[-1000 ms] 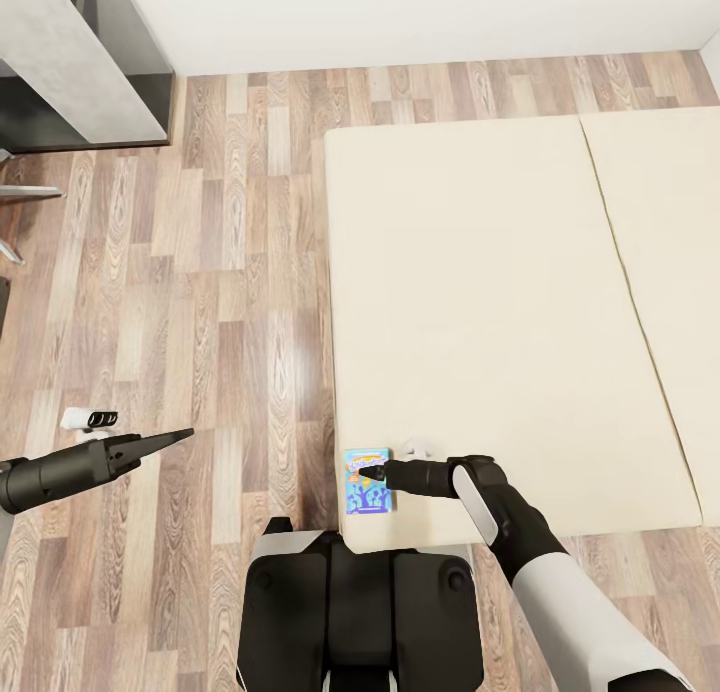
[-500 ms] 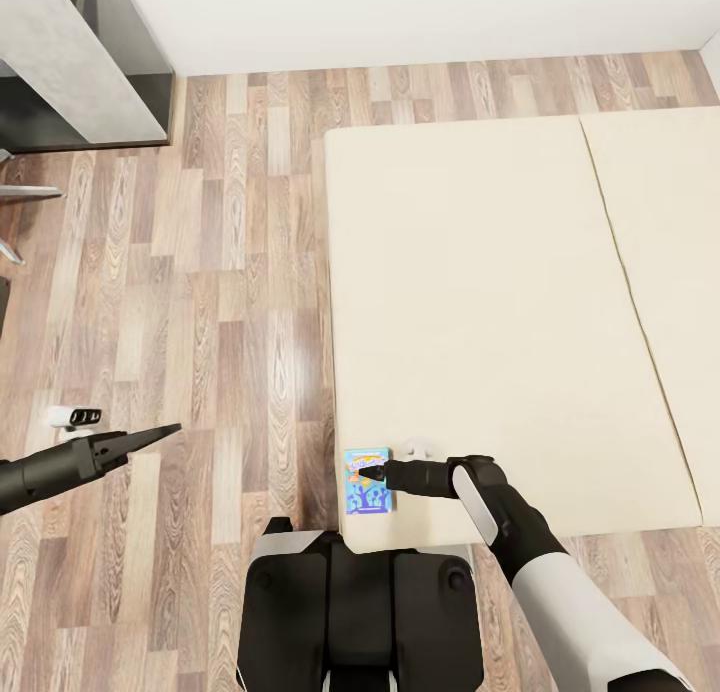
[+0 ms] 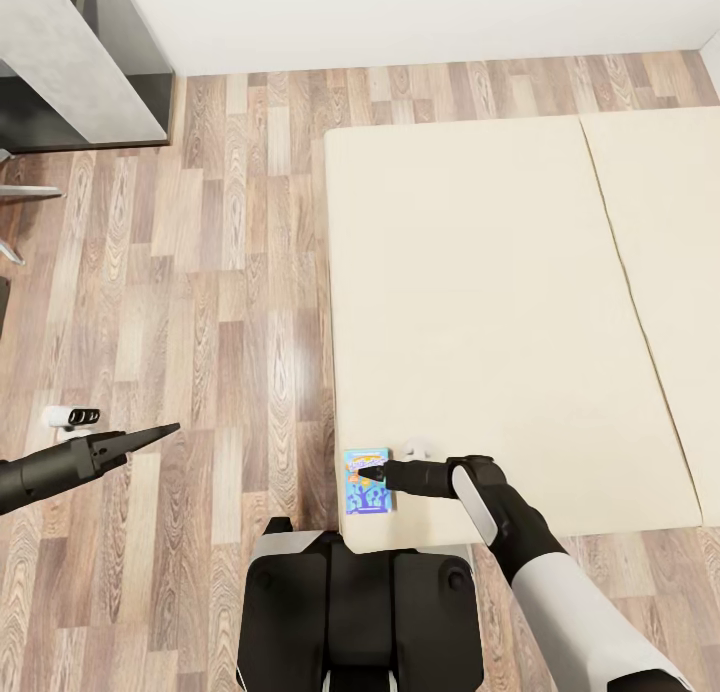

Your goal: Put all the toys in the child's room - the three board games (two on the bed and one on the table), the two jigsaw puzzles on the table, and the tennis ball on the table - inside the toy box on the table in the child's room.

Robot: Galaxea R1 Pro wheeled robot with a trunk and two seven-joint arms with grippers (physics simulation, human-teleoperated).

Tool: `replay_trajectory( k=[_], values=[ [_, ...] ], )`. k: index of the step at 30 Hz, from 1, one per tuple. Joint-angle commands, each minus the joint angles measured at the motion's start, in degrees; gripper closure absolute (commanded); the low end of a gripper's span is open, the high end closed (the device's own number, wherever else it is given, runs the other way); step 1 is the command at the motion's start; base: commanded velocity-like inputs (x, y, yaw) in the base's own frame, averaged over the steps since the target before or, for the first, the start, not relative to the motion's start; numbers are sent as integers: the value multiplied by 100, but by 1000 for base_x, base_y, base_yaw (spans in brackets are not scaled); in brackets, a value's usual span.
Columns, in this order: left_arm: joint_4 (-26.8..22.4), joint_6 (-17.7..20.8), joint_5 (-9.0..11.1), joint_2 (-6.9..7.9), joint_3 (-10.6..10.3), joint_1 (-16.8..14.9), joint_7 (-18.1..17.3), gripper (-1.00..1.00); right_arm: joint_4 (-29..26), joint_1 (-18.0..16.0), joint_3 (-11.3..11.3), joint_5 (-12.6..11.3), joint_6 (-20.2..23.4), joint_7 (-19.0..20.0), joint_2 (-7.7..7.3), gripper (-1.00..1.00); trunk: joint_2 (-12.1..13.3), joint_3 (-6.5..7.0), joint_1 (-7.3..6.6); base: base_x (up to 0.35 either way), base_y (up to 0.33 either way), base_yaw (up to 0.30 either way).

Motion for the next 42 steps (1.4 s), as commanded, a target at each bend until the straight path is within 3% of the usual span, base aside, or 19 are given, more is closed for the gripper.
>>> replay_trajectory(
  k=[1, 42],
  values=[
    [-1, 61, -7, 1, 0, -1, -25, -100, -4, -2, -2, 0, 25, 9, 3, -100, -9, -6, 3, 0, 0, 0],
    [-1, 61, -16, -7, -8, -1, -25, -100, 7, -2, 69, 0, -75, 18, 13, -100, -9, -6, 3, 0, 0, 0]
  ],
)
